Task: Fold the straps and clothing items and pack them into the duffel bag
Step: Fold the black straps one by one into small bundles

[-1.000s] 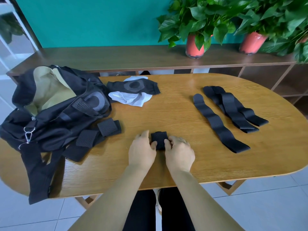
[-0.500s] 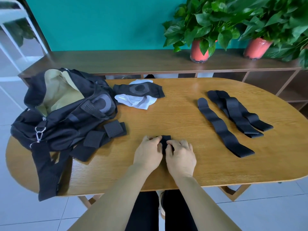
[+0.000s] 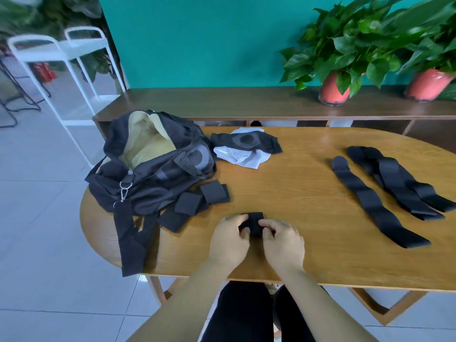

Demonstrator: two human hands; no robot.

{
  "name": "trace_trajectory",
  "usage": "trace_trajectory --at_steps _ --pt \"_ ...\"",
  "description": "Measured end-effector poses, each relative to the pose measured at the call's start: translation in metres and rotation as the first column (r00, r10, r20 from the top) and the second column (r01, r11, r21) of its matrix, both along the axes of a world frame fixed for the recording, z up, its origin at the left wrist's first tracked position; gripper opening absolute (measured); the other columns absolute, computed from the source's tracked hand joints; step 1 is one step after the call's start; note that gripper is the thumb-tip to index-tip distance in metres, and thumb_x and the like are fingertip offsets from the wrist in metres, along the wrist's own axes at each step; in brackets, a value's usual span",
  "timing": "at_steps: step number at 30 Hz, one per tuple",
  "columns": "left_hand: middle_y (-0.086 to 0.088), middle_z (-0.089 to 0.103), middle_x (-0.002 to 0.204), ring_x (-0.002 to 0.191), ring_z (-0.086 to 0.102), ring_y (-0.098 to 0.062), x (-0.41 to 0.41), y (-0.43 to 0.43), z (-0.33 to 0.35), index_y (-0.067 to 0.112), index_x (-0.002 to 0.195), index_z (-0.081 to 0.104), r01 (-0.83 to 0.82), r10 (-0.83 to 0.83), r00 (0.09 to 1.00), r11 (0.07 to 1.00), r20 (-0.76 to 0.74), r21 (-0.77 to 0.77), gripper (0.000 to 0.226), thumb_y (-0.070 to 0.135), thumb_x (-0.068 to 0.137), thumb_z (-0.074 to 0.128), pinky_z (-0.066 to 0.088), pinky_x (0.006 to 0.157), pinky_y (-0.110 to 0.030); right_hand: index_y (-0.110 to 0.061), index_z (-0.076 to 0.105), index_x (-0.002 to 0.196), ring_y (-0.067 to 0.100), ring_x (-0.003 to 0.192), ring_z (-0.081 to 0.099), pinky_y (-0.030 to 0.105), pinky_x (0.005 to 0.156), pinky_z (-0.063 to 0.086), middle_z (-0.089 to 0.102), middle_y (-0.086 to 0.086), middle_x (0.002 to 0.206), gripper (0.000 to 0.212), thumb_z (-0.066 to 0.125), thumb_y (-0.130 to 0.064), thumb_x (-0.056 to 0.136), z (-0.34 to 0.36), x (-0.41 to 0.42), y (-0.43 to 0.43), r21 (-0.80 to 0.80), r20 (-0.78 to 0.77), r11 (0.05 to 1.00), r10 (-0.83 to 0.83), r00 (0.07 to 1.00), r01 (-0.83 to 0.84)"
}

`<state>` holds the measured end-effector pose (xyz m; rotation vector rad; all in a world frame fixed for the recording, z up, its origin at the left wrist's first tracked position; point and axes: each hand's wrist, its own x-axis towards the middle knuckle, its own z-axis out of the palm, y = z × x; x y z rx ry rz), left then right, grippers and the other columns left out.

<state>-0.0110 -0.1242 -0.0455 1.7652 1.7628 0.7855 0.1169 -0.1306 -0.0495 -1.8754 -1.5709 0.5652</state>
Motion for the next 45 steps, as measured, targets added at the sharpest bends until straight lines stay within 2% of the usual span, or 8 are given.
trace_trajectory --at_steps 8,13,16,19,26,30,35,45 --pt "-0.012 0.060 0.120 0.104 0.059 -0.022 -0.079 -0.023 -0.002 0.011 0.126 0.060 -0.180 0.188 0.979 0.978 -0.076 0.108 0.036 0.007 0.090 0.056 0.040 0.084 -0.020 -0.031 0.067 0.114 0.012 0.113 0.047 0.032 0.096 0.039 0.062 -0.012 0.119 0.033 0.048 -0.015 0.092 0.002 -0.075 -0.006 -0.001 -0.028 0.972 0.234 0.972 -0.234" --pt "-0.012 0.063 0.116 0.099 0.062 -0.029 -0.086 -0.036 0.004 0.006 0.114 0.068 -0.218 0.262 0.945 0.951 -0.197 0.217 0.030 -0.001 0.087 0.057 0.043 0.080 -0.028 -0.029 0.066 0.117 0.010 0.115 0.045 0.025 0.096 0.035 0.062 -0.013 0.121 0.036 0.046 -0.011 0.093 0.004 -0.093 -0.009 0.004 -0.048 0.953 0.302 0.952 -0.302" --pt "-0.015 0.066 0.102 0.065 0.065 -0.033 -0.081 -0.038 0.006 0.003 0.091 0.073 -0.138 0.220 0.930 0.951 -0.295 0.276 0.024 -0.009 0.071 0.069 0.052 0.053 -0.033 -0.030 0.065 0.118 0.011 0.108 0.052 0.025 0.096 0.039 0.057 -0.005 0.119 0.037 0.046 -0.010 0.094 0.006 -0.087 -0.010 -0.035 -0.151 0.961 0.266 0.952 -0.274" --pt "-0.013 0.063 0.099 0.048 0.059 -0.028 -0.080 -0.036 0.005 0.005 0.081 0.072 -0.095 0.196 0.906 0.958 -0.374 0.272 0.021 -0.009 0.065 0.073 0.042 0.035 -0.027 -0.030 0.066 0.116 0.014 0.098 0.058 0.030 0.094 0.045 0.054 0.000 0.119 0.038 0.044 -0.009 0.094 0.004 -0.081 -0.006 -0.063 -0.211 0.961 0.251 0.945 -0.269" --pt "-0.009 0.052 0.121 0.085 0.062 -0.028 -0.070 -0.035 0.009 0.007 0.116 0.064 -0.111 0.188 0.889 0.973 -0.418 0.202 0.033 0.000 0.086 0.054 0.051 0.062 -0.034 -0.027 0.067 0.115 0.010 0.067 0.056 0.027 0.070 0.052 0.070 -0.004 0.104 0.039 0.040 -0.008 0.094 0.002 -0.062 0.000 -0.084 -0.275 0.959 0.239 0.931 -0.271" --pt "-0.007 0.050 0.123 0.087 0.062 -0.027 -0.058 -0.033 0.016 0.006 0.117 0.064 -0.096 0.182 0.894 0.970 -0.409 0.222 0.031 0.003 0.088 0.052 0.051 0.066 -0.033 -0.027 0.066 0.116 0.005 0.051 0.048 0.023 0.057 0.043 0.071 -0.003 0.091 0.039 0.039 -0.008 0.095 0.004 -0.044 0.000 -0.089 -0.287 0.967 0.204 0.936 -0.238" --pt "-0.007 0.057 0.111 0.076 0.063 -0.028 -0.028 -0.020 0.022 0.010 0.104 0.068 0.000 0.129 0.876 0.964 -0.464 0.267 0.017 0.014 0.089 0.060 0.052 0.061 -0.036 -0.025 0.066 0.117 0.012 0.093 0.062 0.032 0.088 0.052 0.067 -0.007 0.114 0.037 0.042 -0.009 0.095 0.010 -0.008 0.002 -0.077 -0.270 0.984 0.135 0.953 -0.162" --pt "0.000 0.067 0.094 0.078 0.066 -0.023 0.072 0.026 0.028 0.019 0.092 0.073 0.261 -0.001 0.790 0.905 -0.613 0.336 0.020 0.032 0.077 0.077 0.047 0.062 -0.036 -0.025 0.064 0.119 0.014 0.084 0.063 0.033 0.079 0.054 0.069 -0.004 0.105 0.032 0.045 -0.015 0.095 0.031 0.107 0.020 -0.002 -0.214 0.999 -0.052 0.975 0.053"
